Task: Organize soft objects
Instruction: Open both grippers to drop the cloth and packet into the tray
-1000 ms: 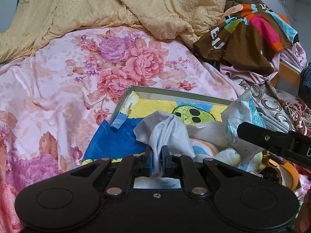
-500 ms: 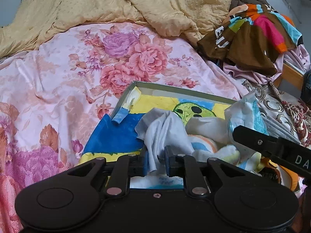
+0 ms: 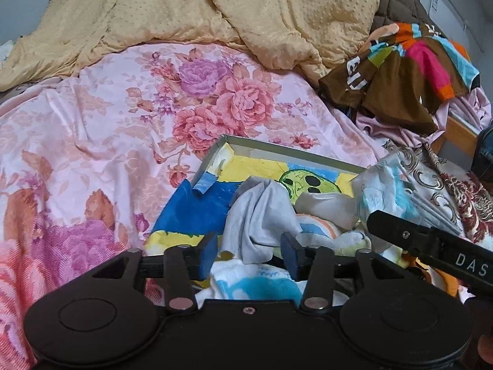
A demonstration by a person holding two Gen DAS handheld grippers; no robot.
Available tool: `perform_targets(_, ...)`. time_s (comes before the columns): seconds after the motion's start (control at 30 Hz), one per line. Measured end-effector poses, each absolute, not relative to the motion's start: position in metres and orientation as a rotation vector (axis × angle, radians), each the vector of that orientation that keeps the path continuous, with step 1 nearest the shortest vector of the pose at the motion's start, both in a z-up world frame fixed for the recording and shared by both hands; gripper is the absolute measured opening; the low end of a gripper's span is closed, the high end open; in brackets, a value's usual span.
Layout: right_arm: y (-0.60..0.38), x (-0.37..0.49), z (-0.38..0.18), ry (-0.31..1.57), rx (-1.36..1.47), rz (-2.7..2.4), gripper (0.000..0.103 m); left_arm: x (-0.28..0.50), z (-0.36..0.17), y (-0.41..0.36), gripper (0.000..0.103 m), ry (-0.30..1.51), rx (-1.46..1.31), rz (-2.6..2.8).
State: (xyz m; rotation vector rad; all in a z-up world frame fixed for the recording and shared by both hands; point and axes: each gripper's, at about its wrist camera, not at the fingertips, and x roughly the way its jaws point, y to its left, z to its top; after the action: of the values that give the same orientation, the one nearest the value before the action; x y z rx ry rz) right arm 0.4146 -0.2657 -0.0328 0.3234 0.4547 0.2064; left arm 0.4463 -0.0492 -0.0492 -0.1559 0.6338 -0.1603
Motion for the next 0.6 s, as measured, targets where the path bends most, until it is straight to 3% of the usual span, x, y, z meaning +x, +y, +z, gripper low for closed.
perform_targets(0.17,-0.264,0.395,-0.013,0.425,0.300,0.203,0.089,0.430,-0.035,-0.044,0.056,0.610,-0.160,-0.164)
perform_targets(0.3,-0.262,0.372,0.009,0.380,0.271,0.196,0.094,0.410,-0.014,-0.041,0.067,0.559,-0.163,-0.171)
perform_targets(0.6,-0.257,0.308,0.054,0.307,0.222,0.178,0.103,0.351,0.033,-0.024,0.082,0.484,-0.196,-0.194)
